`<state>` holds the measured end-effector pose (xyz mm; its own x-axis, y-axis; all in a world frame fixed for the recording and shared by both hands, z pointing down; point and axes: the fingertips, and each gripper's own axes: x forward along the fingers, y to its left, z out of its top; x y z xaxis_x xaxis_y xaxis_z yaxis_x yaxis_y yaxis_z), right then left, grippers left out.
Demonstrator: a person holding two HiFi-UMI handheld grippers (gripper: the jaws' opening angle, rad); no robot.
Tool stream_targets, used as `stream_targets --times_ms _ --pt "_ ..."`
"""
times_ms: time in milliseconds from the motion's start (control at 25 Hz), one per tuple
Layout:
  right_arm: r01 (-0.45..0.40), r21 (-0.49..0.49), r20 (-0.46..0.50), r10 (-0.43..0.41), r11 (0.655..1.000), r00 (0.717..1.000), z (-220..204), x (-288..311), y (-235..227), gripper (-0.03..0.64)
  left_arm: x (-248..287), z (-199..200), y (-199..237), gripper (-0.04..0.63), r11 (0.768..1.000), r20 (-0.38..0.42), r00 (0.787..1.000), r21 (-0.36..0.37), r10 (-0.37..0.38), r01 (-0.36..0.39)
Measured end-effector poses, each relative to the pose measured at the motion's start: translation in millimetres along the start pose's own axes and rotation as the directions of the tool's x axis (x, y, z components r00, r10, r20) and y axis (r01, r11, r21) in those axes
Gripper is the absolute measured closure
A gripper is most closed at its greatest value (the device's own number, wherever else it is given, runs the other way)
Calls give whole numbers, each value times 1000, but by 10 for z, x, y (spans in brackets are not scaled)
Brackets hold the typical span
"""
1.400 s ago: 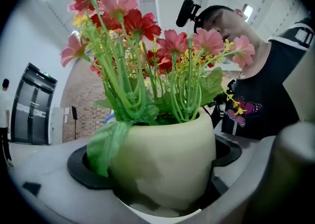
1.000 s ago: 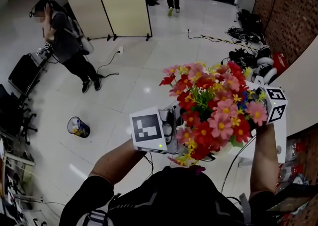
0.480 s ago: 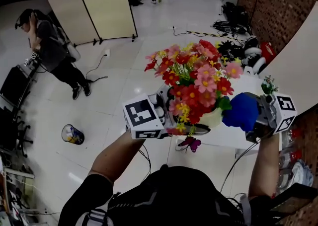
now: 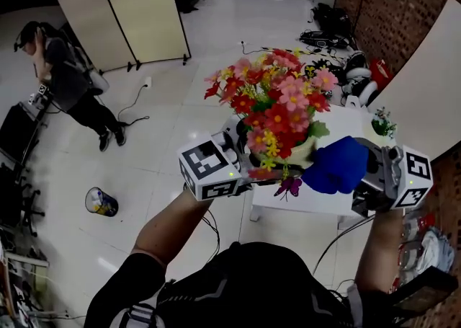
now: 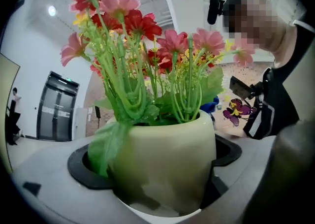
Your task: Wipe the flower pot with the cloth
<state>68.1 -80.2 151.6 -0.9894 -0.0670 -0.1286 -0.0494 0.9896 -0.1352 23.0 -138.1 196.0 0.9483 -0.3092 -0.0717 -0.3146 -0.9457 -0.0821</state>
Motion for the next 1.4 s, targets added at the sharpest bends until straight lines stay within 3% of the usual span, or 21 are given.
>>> stream_targets --times_ms 120,240,360,480,600,720,880,1120,1400 --pt "30 38 75 -33 999 997 208 -257 -308 528 -11 129 -154 8 997 21 997 19 -72 72" --pt "7 75 67 -13 997 998 262 -167 -629 528 -17 248 -371 8 984 35 984 44 -174 172" --pt "-81 115 8 81 990 997 140 213 -795 528 -56 277 -452 8 972 -5 974 68 -225 225" --pt "-199 197 32 196 960 980 134 417 -856 528 -67 304 -481 8 961 -3 963 65 -270 270" --pt "-289 229 41 288 929 957 90 463 -800 528 -63 233 -460 8 963 -27 965 66 -261 262" --pt "-306 226 34 306 925 951 63 385 -719 528 -62 168 -441 8 966 -31 968 70 -248 250" --pt "-258 204 44 254 944 966 28 132 -642 528 -29 71 -370 8 977 -25 978 49 -208 209" --pt "-119 75 16 118 990 993 -125 -87 -449 528 31 -87 -153 8 988 -33 988 31 -151 152" --pt "44 -72 -92 -51 996 994 -157 3 -331 528 279 -119 275 8 999 -45 999 -46 -27 25"
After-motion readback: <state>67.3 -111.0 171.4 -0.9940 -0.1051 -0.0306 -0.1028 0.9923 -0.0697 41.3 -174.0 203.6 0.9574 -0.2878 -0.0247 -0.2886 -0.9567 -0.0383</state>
